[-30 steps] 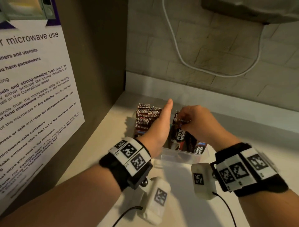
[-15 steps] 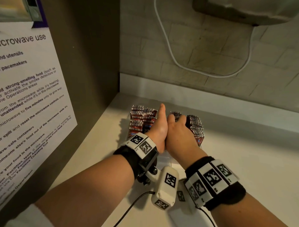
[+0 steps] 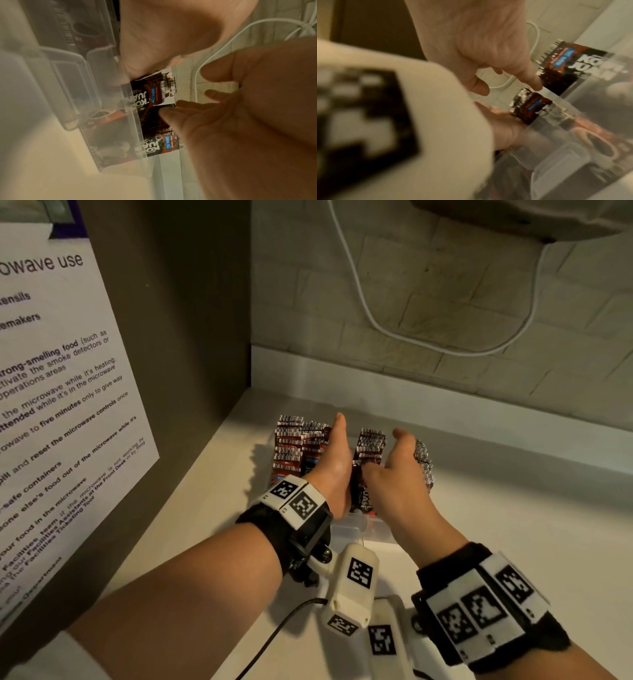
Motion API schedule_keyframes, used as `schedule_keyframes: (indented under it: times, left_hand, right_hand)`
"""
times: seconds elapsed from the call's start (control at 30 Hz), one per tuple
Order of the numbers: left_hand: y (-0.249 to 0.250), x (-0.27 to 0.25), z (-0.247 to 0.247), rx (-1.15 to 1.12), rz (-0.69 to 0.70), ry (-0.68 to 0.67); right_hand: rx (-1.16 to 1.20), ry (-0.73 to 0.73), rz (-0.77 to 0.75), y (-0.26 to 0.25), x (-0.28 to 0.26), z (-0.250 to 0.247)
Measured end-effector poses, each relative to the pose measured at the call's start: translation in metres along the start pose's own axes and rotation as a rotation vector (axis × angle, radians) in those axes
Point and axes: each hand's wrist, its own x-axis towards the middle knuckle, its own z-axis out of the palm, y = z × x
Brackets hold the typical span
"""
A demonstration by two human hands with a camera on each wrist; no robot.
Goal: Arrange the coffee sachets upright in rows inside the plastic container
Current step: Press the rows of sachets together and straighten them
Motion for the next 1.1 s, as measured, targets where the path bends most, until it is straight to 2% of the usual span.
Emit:
schedule_keyframes:
  times: [0.1, 0.23, 0.43, 0.53, 0.63, 0.8, 0.93, 1.0, 1.1]
  left_hand:
    - [-0.003, 0.005, 0.003, 0.042, 0.004, 0.039]
    - [-0.002, 0.006, 0.010, 0.055, 0.003, 0.074]
    - [-0.009, 0.014, 0.017, 0.105, 0.008, 0.127]
    - [-0.017, 0.034, 0.015, 0.089, 0.046, 0.144]
    - [-0.017, 0.027, 0.019, 0.057, 0.069, 0.187]
    - [-0.023, 0.035, 0.014, 0.063, 0.106, 0.216]
    - [0.000, -0.042, 0.027, 0.108, 0.194, 0.237]
    - [-0.003, -0.056, 0.021, 0.161, 0.213, 0.274]
    - [-0.006, -0.071, 0.007, 0.110, 0.225, 0.272]
  right_hand:
    - [0.006, -0.072, 0.144, 0.009, 0.008, 0.000]
    - [0.068, -0.137, 0.238, 0.022, 0.019, -0.001]
    - [0.155, -0.228, 0.299, 0.027, 0.024, -0.007]
    - [0.163, -0.226, 0.307, 0.029, 0.024, -0.006]
    - [0.198, -0.218, 0.318, 0.030, 0.025, -0.004]
    - [0.191, -0.209, 0.274, 0.026, 0.023, -0.004]
    - [0.118, -0.154, 0.187, 0.015, 0.018, -0.006]
    - [0.104, -0.124, 0.111, 0.007, 0.016, -0.011]
    - [0.051, -0.029, -0.059, -0.014, 0.008, -0.016]
